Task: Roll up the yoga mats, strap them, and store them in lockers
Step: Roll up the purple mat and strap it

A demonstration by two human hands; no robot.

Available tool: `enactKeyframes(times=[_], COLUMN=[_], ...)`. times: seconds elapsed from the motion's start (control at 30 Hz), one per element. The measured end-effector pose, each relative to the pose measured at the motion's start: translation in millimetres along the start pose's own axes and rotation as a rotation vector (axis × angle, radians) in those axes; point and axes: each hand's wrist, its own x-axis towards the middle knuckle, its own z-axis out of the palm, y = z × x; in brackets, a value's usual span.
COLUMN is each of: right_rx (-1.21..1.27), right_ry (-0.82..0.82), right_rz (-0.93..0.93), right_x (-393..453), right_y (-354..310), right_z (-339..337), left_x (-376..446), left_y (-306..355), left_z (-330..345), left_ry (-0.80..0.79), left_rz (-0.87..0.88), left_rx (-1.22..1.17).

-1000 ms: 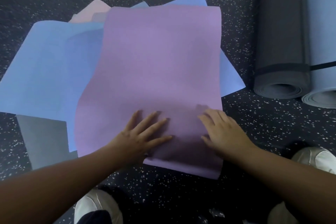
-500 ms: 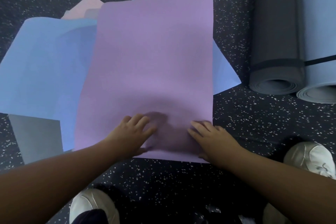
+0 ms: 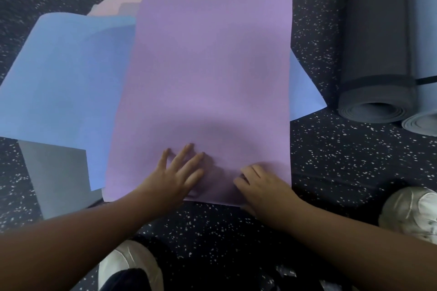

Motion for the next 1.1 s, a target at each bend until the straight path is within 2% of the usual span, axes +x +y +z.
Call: enactKeyframes(times=[0.13,0.27,0.47,0.67,0.83,1.03,1.1], right_rx=[0.0,0.007,0.054,0.058,-0.013,-0.107,-0.056], right_ry=[-0.026,-0.053,-0.026,-0.054,-0.117,-0.086,-0.093], right_rz=[0.047,0.07,0.1,0.106,0.202,0.301,0.33], right_x=[1.8,1.6,5.7,5.9,0.3,1.2,-0.8], right_y=[-0.5,-1.2,-3.0,-2.8,-3.6,16.9,23.4], right_z=[4.3,8.0,9.0,5.3,1.3,-14.3,-17.1], left_x=[-0.3,-1.8,-2.8,-10.5,-5.3,8.5,13.2], left_y=[-4.5,-6.0,-6.8,-4.3,-11.0,-2.6,-0.3], left_z=[-1.7,0.5,0.5,-2.0,-11.6,-25.9,-28.2], left_ry=[0.014,-0.059,-0.023,0.026,0.077,0.083,0.07], left_rz=[-0.004,-0.02,-0.053,0.028,0.074,0.022,-0.018], left_rx=[-0.044,-0.057,-0.027,-0.023,-0.09,-0.183,-0.213])
